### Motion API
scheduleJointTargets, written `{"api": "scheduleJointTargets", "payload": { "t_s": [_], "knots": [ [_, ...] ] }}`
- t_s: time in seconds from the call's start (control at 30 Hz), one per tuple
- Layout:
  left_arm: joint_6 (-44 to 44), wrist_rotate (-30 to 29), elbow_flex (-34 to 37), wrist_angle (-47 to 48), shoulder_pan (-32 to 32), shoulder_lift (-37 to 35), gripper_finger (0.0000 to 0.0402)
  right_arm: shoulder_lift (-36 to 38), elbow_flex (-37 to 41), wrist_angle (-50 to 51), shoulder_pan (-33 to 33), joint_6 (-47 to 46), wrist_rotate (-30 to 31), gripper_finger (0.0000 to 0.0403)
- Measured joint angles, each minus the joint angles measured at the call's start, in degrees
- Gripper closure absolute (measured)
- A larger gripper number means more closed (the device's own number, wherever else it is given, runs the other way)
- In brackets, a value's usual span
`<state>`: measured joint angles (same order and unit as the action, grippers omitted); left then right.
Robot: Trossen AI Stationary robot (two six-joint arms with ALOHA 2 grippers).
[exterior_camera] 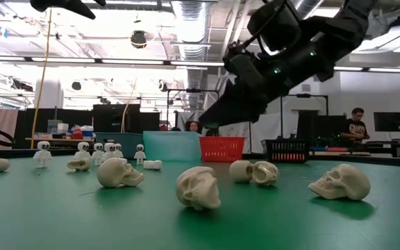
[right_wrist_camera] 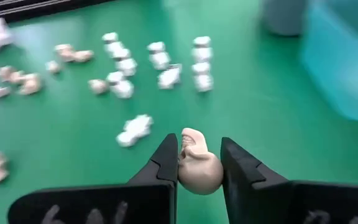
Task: Sort Halloween decoration
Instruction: Put the white skull toy into the red bin
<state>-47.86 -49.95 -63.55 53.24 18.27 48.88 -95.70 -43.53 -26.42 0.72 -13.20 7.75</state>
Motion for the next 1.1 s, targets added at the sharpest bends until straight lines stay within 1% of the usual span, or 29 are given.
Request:
{"api": "scheduleJointTargets", "payload": {
  "t_s": [0.2, 0.37, 0.5, 0.63, 0.73, 0.97, 1.1],
  "knots": [
    [0.02, -0.32, 0.0, -0.01, -0.01, 0.0, 0.0191, 4.08, -0.09, -0.43, -8.51, 0.16, 3.04, 0.0327],
    [0.17, -1.32, 0.0, -0.01, 0.01, -0.02, 0.0191, 4.88, -0.09, -0.47, -15.07, -0.81, 3.08, 0.0327],
    [0.19, -1.6, 0.0, -0.01, 0.01, -0.02, 0.0191, 4.48, -0.11, -0.34, -18.78, -2.01, 3.11, 0.0327],
    [0.2, -1.77, 0.0, -0.01, 0.01, 0.0, 0.0191, 4.46, -0.13, 1.33, -20.37, -1.94, 3.04, 0.0326],
    [0.2, -2.26, 0.0, -0.01, 0.01, -0.01, 0.0191, 4.46, -0.13, 3.11, -21.18, -1.72, 2.97, 0.031],
    [0.2, -2.97, 0.0, -0.01, 0.01, -0.02, 0.0191, 4.46, -0.15, 4.34, -21.88, -0.41, 2.93, 0.024],
    [0.21, -2.97, 0.0, -0.01, 0.01, 0.0, 0.0191, 4.47, -0.18, 4.33, -22.41, -0.41, 2.77, 0.0212]
  ]
}}
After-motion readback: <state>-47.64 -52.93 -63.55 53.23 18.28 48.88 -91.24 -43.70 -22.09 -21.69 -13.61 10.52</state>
